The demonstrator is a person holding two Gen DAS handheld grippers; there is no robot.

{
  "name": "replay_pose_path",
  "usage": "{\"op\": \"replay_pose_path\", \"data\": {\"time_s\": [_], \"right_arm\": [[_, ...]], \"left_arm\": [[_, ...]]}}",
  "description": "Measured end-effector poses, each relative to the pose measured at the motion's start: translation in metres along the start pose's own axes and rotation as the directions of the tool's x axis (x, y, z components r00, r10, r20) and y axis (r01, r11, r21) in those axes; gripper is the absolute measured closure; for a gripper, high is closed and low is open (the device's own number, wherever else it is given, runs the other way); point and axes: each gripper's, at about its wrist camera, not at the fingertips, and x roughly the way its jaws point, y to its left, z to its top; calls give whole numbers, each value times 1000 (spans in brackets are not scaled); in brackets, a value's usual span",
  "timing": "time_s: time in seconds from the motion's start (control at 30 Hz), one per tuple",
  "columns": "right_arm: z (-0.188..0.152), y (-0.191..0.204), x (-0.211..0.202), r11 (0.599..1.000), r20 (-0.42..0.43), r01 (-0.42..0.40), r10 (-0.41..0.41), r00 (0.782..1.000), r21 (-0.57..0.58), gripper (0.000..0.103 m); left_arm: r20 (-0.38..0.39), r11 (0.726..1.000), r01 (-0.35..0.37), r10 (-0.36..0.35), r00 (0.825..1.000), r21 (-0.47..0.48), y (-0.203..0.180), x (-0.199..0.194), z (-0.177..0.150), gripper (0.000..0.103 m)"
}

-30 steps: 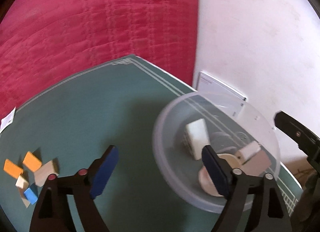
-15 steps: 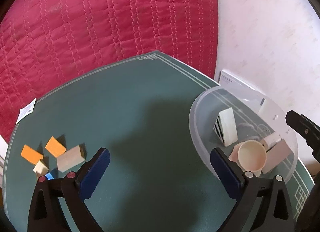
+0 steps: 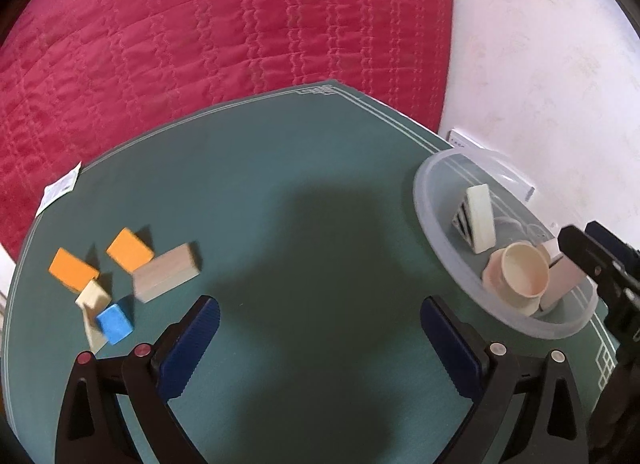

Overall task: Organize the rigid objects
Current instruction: 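Withdraw the left gripper from the basin toward the remaining blocks, then move the left gripper to the tan wooden block and grasp it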

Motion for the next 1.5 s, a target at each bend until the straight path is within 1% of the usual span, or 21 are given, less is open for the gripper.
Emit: {"op": "replay_pose_path", "data": {"time_s": [0.2,0.43,0.7,0.83,0.97,1.07,1.3,1.4,1.5], "right_arm": [[-8,18,-1,998,-10,-32,31,999,-62,35],[-16,38,-2,990,-34,-78,75,997,-120,34],[-26,58,-4,976,-74,-145,134,988,-160,33],[-31,65,-2,971,-98,-166,151,984,-171,32],[-33,71,-1,967,-112,-182,163,980,-178,32],[-34,74,0,965,-121,-189,169,978,-183,32],[-34,76,0,964,-125,-189,168,978,-186,31],[-34,76,0,964,-124,-190,169,978,-188,31],[-34,78,-1,962,-121,-192,170,978,-195,31]], "left_arm": [[6,997,-56,57,998,-43,28,-10,-6,1],[10,984,-141,143,990,-106,70,-18,-14,1],[-30,951,-238,237,971,-195,128,-22,-28,1],[-40,936,-277,275,961,-218,146,-24,-34,1],[-62,920,-321,316,947,-225,164,-17,-35,1],[-80,914,-339,329,941,-223,172,-8,-35,1],[-100,905,-360,346,933,-227,184,7,-30,1],[-102,905,-353,338,936,-237,188,5,-34,1],[-103,903,-356,341,934,-240,192,4,-36,1]]}}
